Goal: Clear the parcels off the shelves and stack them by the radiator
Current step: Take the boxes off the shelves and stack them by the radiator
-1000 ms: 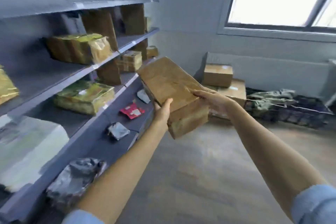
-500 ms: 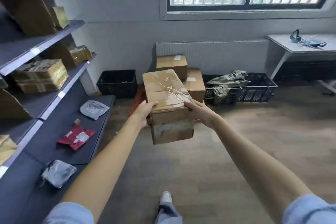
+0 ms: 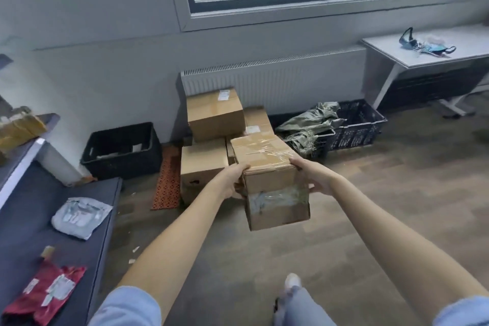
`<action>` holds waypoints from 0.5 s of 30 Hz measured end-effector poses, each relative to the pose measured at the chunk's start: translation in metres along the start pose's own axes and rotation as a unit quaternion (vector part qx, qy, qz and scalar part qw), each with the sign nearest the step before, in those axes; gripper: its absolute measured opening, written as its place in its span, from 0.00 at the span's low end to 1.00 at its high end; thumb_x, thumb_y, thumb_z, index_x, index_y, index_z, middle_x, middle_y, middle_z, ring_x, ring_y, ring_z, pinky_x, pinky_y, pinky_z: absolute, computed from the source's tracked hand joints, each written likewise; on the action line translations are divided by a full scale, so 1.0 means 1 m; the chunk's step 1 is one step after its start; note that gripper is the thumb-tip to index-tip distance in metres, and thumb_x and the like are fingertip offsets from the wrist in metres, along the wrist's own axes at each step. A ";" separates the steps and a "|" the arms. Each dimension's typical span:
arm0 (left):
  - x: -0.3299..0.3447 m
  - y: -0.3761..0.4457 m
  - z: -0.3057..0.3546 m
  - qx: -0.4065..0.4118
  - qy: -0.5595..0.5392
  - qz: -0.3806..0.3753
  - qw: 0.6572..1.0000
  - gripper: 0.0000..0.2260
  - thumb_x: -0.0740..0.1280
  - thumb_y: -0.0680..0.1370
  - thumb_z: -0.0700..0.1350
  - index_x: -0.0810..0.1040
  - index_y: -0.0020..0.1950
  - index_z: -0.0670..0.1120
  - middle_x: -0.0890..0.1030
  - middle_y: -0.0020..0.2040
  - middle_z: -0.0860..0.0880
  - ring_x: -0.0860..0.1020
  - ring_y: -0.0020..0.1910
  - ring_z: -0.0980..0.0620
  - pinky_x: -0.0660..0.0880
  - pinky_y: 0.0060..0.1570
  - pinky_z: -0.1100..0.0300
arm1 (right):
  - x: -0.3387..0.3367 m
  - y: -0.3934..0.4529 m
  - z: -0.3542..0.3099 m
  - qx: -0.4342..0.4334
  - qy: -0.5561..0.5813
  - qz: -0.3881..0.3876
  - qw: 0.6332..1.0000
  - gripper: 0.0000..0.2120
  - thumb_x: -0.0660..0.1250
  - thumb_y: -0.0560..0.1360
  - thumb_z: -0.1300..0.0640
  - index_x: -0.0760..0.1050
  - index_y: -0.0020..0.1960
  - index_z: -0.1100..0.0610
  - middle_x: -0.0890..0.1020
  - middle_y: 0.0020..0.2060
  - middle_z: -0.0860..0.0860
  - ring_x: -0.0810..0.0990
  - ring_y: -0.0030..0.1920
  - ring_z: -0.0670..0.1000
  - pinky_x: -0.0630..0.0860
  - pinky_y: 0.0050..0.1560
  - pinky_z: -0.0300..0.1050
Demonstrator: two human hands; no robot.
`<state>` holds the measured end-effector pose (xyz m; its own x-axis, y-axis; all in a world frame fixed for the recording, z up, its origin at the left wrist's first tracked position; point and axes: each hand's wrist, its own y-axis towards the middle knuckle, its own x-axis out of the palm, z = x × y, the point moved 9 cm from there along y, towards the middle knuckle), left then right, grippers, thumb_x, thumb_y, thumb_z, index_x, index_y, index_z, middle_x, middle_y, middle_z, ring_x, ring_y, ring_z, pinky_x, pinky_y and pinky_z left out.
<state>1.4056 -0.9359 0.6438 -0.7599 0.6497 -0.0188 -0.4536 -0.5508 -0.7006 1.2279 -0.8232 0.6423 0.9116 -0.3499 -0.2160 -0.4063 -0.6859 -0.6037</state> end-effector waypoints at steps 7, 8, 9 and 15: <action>0.069 0.131 0.107 -0.022 0.036 -0.010 0.999 0.08 0.60 0.79 0.50 0.69 0.52 0.47 0.73 0.41 0.47 0.73 0.38 0.49 0.71 0.33 0.55 | -0.100 0.134 -0.029 0.050 0.033 0.008 0.998 0.21 0.58 0.76 0.39 0.72 0.61 0.52 0.77 0.44 0.50 0.76 0.53 0.56 0.72 0.52 0.50; 0.078 0.145 0.122 -0.025 0.038 -0.011 0.999 0.08 0.60 0.80 0.50 0.68 0.53 0.46 0.73 0.41 0.47 0.72 0.38 0.50 0.70 0.31 0.56 | -0.113 0.150 -0.035 0.060 0.032 0.009 0.998 0.19 0.57 0.77 0.39 0.72 0.58 0.52 0.77 0.42 0.50 0.76 0.53 0.56 0.72 0.55 0.51; 0.086 0.160 0.137 -0.027 0.042 -0.013 0.999 0.08 0.60 0.80 0.50 0.68 0.53 0.47 0.73 0.41 0.47 0.72 0.38 0.50 0.70 0.31 0.55 | -0.127 0.166 -0.043 0.069 0.025 0.010 0.997 0.17 0.57 0.77 0.40 0.72 0.54 0.52 0.76 0.40 0.50 0.76 0.51 0.55 0.71 0.56 0.51; 0.091 0.256 0.199 -0.034 0.048 -0.017 0.998 0.11 0.57 0.81 0.47 0.67 0.63 0.49 0.72 0.45 0.49 0.71 0.41 0.51 0.71 0.50 0.47 | -0.168 0.263 -0.105 0.057 -0.019 -0.025 0.998 0.11 0.58 0.80 0.49 0.71 0.56 0.55 0.73 0.40 0.52 0.69 0.33 0.48 0.66 0.34 0.40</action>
<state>1.1283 -1.1219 0.6047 -0.6947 0.7168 -0.0608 -0.4427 -0.4925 -0.7493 0.9613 -1.0116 0.6001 0.9335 -0.2898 -0.2112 -0.3516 -0.6242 -0.6977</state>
